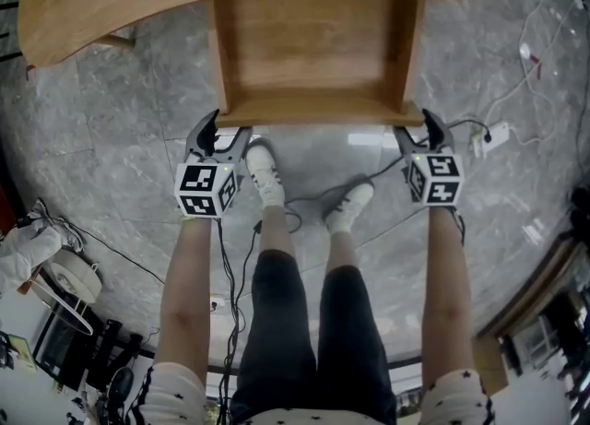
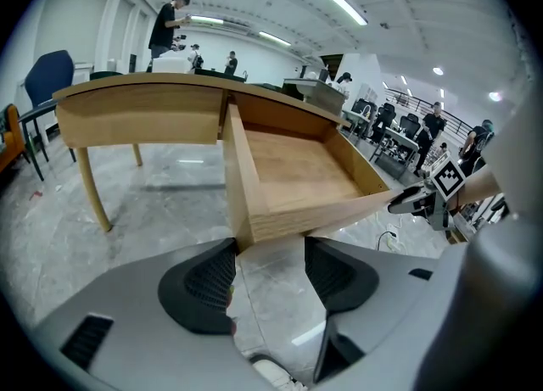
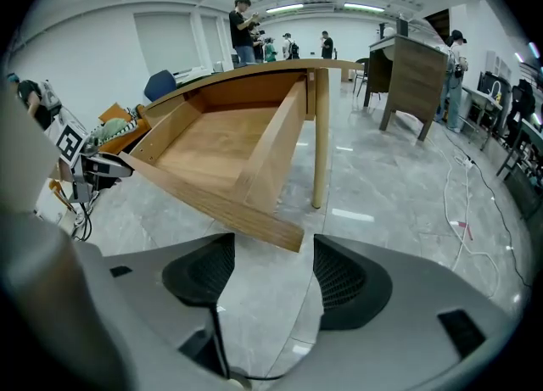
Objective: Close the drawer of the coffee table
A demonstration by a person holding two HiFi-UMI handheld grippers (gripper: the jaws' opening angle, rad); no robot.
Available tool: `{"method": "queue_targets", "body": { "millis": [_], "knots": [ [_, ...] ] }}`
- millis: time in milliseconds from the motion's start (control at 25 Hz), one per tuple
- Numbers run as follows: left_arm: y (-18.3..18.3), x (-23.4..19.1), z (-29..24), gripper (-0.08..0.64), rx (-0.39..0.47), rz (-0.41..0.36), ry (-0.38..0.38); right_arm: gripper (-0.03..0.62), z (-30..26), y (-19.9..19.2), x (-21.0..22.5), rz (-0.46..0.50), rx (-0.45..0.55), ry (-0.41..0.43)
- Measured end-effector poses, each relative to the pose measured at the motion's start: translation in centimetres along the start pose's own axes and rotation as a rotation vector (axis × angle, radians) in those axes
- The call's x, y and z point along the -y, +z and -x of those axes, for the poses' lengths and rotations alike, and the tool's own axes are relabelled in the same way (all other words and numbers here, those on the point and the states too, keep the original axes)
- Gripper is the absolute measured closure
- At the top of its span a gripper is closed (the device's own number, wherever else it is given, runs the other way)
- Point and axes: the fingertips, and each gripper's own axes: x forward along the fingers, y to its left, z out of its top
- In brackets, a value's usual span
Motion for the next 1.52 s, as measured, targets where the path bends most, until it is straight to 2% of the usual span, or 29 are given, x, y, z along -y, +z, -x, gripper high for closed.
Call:
{"method": "queue_targets", "body": {
  "millis": [240, 400, 1520],
  "knots": [
    [-0.05, 0.04, 0.03, 0.299, -0.006, -0.005, -0.002, 0.314, -0.2, 0.32, -0.78, 0.005, 0.004, 0.028],
    [-0.05, -0.08, 0.05, 0.301, -0.01, 0.005, 0.006, 0.314, -0.31, 0.38, -0.54, -0.031, 0.012, 0.013],
    [0.02, 0.0, 0.16, 0.301, -0.044, 0.024, 0.02, 0.318, -0.05, 0.44, -0.44, -0.053, -0.005, -0.004]
  ]
}}
